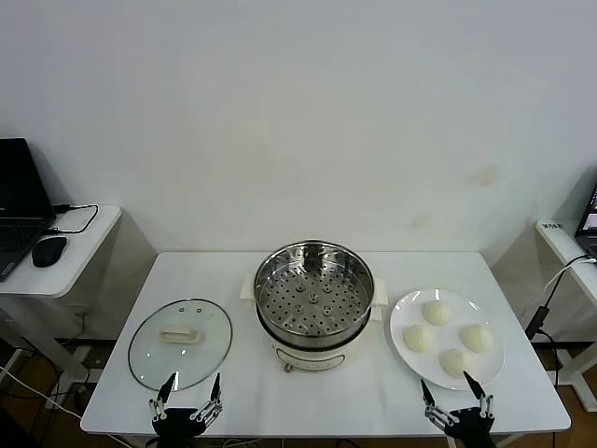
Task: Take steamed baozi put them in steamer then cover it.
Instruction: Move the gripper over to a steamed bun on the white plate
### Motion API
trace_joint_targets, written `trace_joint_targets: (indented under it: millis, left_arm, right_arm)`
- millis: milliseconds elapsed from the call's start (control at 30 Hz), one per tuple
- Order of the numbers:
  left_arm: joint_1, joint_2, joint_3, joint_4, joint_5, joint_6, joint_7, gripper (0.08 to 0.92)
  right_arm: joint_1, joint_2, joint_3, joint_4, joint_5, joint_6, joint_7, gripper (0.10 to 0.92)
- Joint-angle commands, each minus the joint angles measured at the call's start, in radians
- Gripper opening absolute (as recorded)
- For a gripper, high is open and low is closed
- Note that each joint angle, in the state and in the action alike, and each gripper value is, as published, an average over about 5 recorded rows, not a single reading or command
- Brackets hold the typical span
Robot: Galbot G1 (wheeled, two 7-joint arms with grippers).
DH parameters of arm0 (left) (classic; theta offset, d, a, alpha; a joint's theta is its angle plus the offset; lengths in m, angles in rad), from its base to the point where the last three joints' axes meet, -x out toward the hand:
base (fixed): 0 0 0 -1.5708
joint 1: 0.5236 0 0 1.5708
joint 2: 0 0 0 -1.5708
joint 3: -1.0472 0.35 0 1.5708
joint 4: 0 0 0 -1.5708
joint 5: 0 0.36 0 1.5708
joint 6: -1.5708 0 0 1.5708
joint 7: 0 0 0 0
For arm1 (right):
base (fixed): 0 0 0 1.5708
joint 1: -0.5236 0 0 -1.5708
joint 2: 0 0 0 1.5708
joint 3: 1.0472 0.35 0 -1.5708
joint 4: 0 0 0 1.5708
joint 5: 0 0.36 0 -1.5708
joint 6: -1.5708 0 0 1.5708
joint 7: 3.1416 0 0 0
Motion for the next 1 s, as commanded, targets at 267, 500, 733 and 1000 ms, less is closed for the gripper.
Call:
trace_joint_targets:
  millis: [267, 500, 733, 1000]
  left_arm:
    - [-0.044, 0.055, -0.020, -0.061, 0.097, 0.148, 0.014, 0.823]
    - [-0.060, 0.063, -0.036, -0.062, 0.103, 0.157, 0.009, 0.823]
    - [-0.088, 0.063, -0.039, -0.035, 0.112, 0.152, -0.008, 0.823]
    - [-0.096, 0.075, -0.054, -0.015, 0.114, 0.126, -0.015, 0.823]
  right_arm:
    - [0.268, -0.363, 0.115, -0.091, -0.465, -0.170, -0.156, 0.822]
    - [0.469, -0.653, 0.048, -0.216, -0.489, -0.251, -0.453, 0.823]
    - [0.817, -0.834, -0.274, -0.412, -0.401, -0.243, -0.668, 0.823]
    - [1.308, -0.856, -0.795, -0.627, -0.323, -0.209, -0.874, 0.823]
